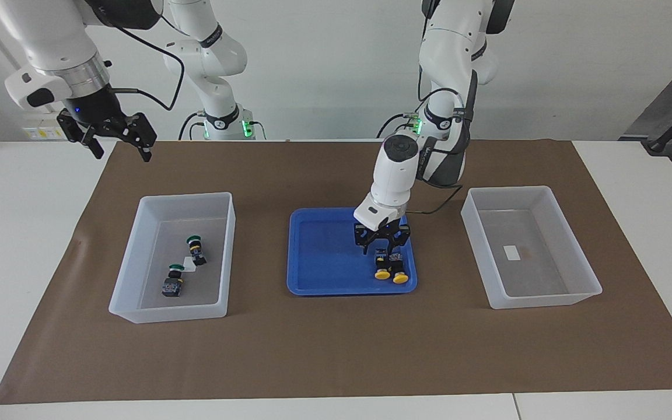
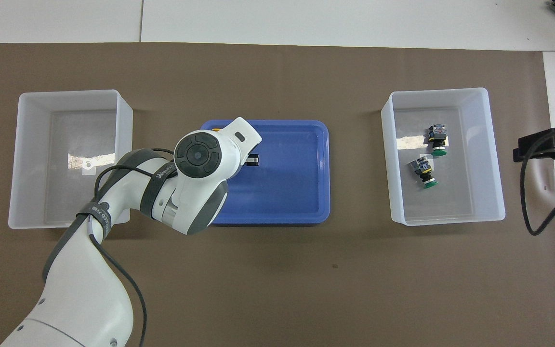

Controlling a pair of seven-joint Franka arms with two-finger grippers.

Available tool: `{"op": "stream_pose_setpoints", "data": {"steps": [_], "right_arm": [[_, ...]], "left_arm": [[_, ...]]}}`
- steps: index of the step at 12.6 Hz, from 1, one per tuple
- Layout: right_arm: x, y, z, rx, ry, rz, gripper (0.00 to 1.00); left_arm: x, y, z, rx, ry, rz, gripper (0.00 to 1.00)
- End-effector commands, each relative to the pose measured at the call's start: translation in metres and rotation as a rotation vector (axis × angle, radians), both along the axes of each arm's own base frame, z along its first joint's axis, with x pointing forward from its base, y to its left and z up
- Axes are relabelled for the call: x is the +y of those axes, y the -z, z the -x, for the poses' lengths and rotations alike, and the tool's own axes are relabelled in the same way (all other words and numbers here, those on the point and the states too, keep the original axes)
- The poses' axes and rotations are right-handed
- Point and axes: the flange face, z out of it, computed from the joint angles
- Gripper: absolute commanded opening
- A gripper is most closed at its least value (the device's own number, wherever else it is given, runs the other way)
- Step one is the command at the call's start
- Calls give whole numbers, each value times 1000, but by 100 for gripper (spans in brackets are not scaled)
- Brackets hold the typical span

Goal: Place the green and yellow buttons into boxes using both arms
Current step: 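Withdraw the right gripper while the left gripper reaches a yellow button, then carry the yellow button to the clear box near the left gripper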

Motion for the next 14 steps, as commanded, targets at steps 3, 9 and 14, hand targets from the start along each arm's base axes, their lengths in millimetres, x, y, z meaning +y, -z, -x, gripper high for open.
{"op": "stream_pose_setpoints", "data": {"steps": [3, 9, 14], "right_arm": [[6, -3, 9, 36, -40, 5, 100], [10, -3, 9, 28, -51, 28, 100], [4, -5, 12, 30, -37, 8, 100]], "left_arm": [[52, -81, -16, -48, -71, 6, 0], [256, -126, -69, -98, -81, -60, 0], [354, -91, -65, -128, 76, -129, 0]]}}
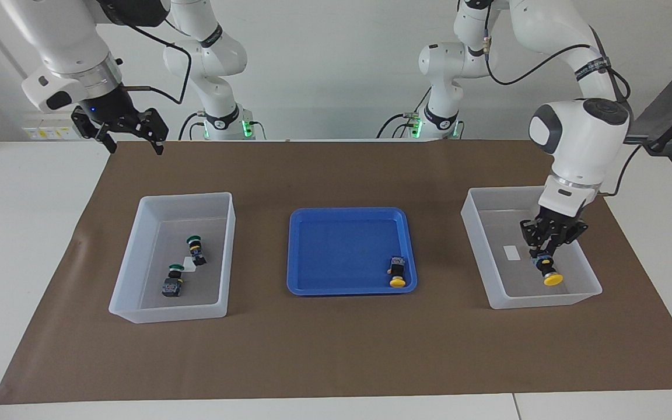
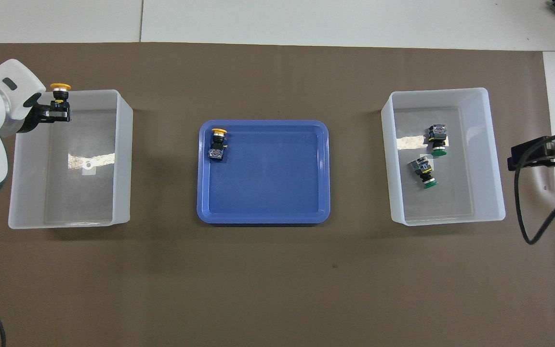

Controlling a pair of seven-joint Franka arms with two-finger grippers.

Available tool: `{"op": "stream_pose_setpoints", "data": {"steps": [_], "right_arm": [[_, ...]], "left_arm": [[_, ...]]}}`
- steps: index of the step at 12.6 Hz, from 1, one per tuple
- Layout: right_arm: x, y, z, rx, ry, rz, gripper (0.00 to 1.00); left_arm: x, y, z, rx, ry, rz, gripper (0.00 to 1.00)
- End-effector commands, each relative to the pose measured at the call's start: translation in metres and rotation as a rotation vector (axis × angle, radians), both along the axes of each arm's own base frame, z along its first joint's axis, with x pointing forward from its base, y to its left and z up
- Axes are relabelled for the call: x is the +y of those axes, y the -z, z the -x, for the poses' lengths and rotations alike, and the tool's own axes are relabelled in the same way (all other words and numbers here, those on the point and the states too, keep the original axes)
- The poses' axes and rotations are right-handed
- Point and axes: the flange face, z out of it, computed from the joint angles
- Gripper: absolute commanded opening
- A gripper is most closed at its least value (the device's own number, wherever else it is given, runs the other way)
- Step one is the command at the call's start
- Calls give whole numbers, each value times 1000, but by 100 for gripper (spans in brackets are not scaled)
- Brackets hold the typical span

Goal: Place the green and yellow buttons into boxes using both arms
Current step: 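Carry the yellow button to the clear box near the left gripper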

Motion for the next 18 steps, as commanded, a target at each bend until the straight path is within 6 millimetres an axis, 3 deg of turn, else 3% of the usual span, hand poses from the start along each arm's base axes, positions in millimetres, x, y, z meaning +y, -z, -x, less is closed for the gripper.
{"op": "stream_pose_setpoints", "data": {"steps": [1, 3, 4, 5, 6, 8, 10, 11, 12, 14, 18], "right_arm": [[-3, -6, 8, -2, -14, -5, 100], [-3, -6, 7, -2, -15, -5, 100], [-3, -6, 7, -2, -15, -5, 100], [-3, -6, 7, -2, -15, -5, 100], [-3, -6, 7, -2, -15, -5, 100], [-3, -6, 7, -2, -15, -5, 100], [-3, -6, 7, -2, -15, -5, 100], [-3, -6, 7, -2, -15, -5, 100], [-3, -6, 7, -2, -15, -5, 100], [-3, -6, 7, -2, -15, -5, 100], [-3, -6, 7, -2, -15, -5, 100]], "left_arm": [[-3, 34, 15, 4, 59, -13, 0], [-3, 59, 25, 23, 60, -11, 1], [-4, 65, 27, 30, 61, -11, 28], [-6, 66, 27, 32, 64, -11, 75], [-7, 62, 25, 33, 67, -11, 93], [-11, 53, 23, 22, 63, -8, 94], [-17, 27, 18, 28, 67, -6, 94], [-35, 12, 11, 44, 80, -3, 94], [-64, 2, 6, 46, 77, 9, 94], [-122, 1, 10, 17, 61, 42, 93], [-244, 50, 38, 43, 68, 89, 90]]}}
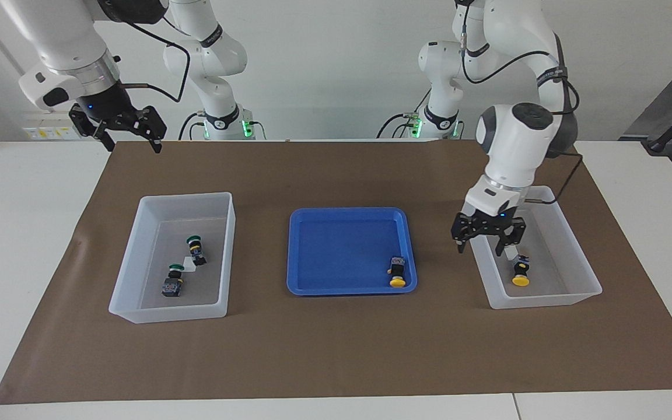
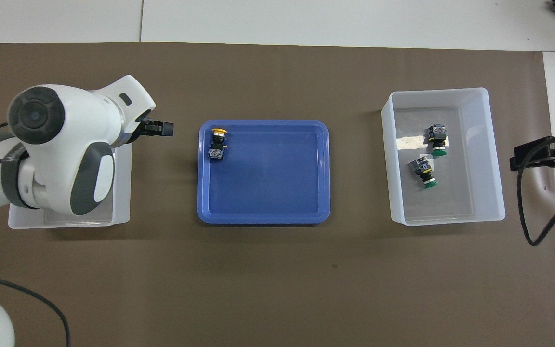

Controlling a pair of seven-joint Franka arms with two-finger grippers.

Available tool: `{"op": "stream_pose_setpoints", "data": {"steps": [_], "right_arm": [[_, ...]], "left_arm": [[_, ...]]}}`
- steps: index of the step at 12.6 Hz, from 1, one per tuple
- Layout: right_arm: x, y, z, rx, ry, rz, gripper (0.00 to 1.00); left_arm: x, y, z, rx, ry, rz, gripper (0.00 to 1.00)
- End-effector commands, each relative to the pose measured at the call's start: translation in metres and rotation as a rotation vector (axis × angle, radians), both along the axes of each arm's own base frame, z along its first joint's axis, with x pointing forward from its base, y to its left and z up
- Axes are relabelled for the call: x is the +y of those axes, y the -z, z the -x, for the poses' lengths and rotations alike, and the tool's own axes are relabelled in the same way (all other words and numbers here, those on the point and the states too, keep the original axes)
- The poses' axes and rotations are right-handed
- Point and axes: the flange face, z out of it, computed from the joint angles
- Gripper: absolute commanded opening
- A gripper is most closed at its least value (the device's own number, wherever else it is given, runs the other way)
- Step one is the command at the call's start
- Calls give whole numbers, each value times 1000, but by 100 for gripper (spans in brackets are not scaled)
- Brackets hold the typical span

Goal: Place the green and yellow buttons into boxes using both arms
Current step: 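Carry the yellow button to the clear box near the left gripper, then reach the left gripper into the tray and grasp the last yellow button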

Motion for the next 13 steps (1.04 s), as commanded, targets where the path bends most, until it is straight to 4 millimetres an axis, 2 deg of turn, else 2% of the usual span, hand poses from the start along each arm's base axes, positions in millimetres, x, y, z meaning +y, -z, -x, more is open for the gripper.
{"op": "stream_pose_setpoints", "data": {"steps": [1, 2, 4, 5, 10, 12, 13], "right_arm": [[-2, -3, 6, 3, -16, -4, 100], [-2, -3, 6, 3, -16, -4, 100], [-2, -3, 6, 3, -16, -4, 100], [-2, -3, 6, 3, -16, -4, 100], [-2, -3, 6, 3, -16, -4, 100], [-2, -3, 6, 3, -16, -4, 100], [-2, -3, 6, 3, -16, -4, 100]], "left_arm": [[-48, 36, 16, -6, -26, 26, 84], [-63, 50, 21, -5, -35, 36, 80], [-93, 85, 24, -20, -50, 59, 78], [-94, 89, 24, -26, -58, 65, 73], [-100, 104, 28, -19, -45, 60, 70], [-106, 110, 36, -7, -34, 54, 62], [-105, 110, 37, -5, -34, 54, 53]]}}
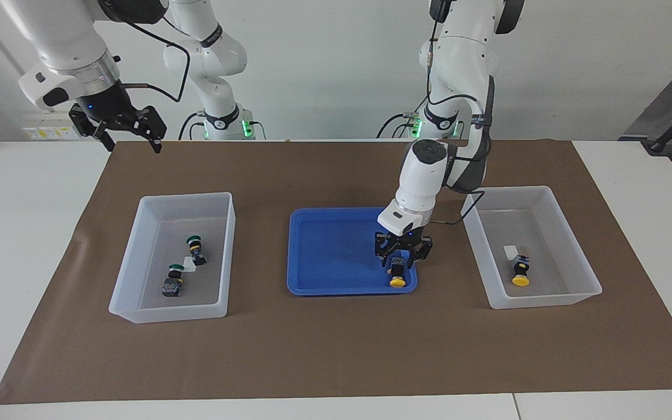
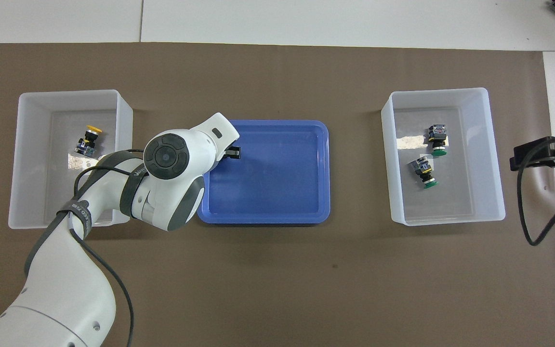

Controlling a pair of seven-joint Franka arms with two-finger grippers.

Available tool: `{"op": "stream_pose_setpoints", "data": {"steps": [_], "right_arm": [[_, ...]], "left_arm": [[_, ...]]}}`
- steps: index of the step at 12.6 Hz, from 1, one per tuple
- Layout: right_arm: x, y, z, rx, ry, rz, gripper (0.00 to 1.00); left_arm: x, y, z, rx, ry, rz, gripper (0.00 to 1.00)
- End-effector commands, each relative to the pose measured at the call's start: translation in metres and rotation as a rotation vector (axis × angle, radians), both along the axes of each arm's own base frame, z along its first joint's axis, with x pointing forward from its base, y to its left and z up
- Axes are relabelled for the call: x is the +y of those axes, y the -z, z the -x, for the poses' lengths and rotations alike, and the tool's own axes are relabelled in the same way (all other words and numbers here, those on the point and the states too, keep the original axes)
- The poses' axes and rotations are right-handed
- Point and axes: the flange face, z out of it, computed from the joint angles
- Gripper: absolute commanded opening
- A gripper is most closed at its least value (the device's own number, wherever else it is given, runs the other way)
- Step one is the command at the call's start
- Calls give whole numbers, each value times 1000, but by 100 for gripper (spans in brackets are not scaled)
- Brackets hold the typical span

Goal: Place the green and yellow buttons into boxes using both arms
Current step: 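Reach the left gripper into the tray and grasp the last yellow button, then carry the yellow button into the clear box and release it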

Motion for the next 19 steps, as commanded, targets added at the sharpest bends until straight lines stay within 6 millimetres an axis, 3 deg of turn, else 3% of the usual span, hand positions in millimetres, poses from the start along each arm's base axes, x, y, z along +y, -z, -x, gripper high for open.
{"op": "stream_pose_setpoints", "data": {"steps": [1, 2, 3, 4, 6, 9, 11, 13, 16, 19], "right_arm": [[-2, -3, 6, 3, -16, -4, 100], [-2, -3, 6, 3, -16, -4, 100], [-2, -3, 6, 3, -16, -4, 100], [-2, -3, 6, 3, -16, -4, 100], [-2, -3, 6, 3, -16, -4, 100], [-2, -3, 6, 3, -16, -4, 100], [-2, -3, 6, 3, -16, -4, 100], [-2, -3, 6, 3, -16, -4, 100], [-2, -3, 6, 3, -16, -4, 100], [0, -7, -1, -50, -10, -10, 100]], "left_arm": [[-3, 6, 7, -4, -2, -5, 33], [-2, 4, 6, -1, -5, -7, 8], [-2, 2, 5, -4, -5, -7, 0], [1, -5, 3, -14, -11, -1, 0], [27, -46, -6, -46, -47, 14, 0], [102, -103, -22, -54, -146, 9, 0], [163, -125, -37, -93, -181, -2, 0], [219, -131, -49, -111, -183, -33, 0], [274, -126, -51, -103, -197, -63, 0], [296, -104, -27, -53, -95, -109, 0]]}}
